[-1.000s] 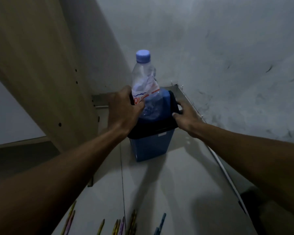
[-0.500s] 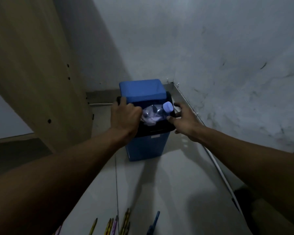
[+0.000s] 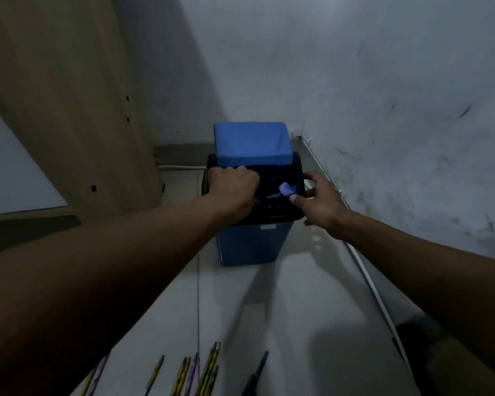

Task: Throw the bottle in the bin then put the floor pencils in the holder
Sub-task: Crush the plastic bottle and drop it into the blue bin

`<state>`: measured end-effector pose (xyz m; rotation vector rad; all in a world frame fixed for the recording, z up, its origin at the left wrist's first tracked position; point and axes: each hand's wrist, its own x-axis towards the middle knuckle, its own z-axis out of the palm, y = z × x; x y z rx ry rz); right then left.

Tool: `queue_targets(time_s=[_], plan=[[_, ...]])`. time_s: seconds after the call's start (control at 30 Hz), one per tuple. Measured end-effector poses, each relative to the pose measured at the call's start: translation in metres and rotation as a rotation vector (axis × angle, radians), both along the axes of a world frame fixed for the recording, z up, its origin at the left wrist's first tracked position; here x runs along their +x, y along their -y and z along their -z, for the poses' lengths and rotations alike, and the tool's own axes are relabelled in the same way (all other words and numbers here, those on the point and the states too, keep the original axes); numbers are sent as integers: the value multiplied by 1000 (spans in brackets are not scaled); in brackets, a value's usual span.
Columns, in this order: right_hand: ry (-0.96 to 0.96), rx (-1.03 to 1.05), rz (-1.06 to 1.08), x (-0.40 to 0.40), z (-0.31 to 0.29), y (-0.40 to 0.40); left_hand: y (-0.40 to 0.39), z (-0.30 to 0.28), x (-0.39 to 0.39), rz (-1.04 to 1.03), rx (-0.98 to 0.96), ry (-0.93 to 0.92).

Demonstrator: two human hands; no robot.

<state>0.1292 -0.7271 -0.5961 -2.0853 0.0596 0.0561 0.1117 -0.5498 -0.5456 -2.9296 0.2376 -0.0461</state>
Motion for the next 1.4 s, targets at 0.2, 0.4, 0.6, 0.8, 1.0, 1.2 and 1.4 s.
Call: queue_targets(time_s=[0.2, 0.4, 0.6, 0.8, 1.0, 1.2, 1.4], plan=[[14, -36, 17, -6, -5, -4, -7, -2, -11, 10, -117, 71], [300, -396, 3, -28, -18, -14, -9, 12, -16, 24, -78, 110], [-1, -696, -99, -20, -15, -27, -2, 13, -13, 13, 12, 82], [-184, -712, -117, 3, -15, -30, 2, 12, -10, -18, 1, 41], [-84, -579, -11, -5, -13, -38, -1, 14, -10, -2, -53, 60], [66, -541, 62, -15, -11, -39, -14, 12, -18, 128, -172, 219], [235, -424, 88, -27, -18, -33, -31, 7, -19, 168, -354, 360]])
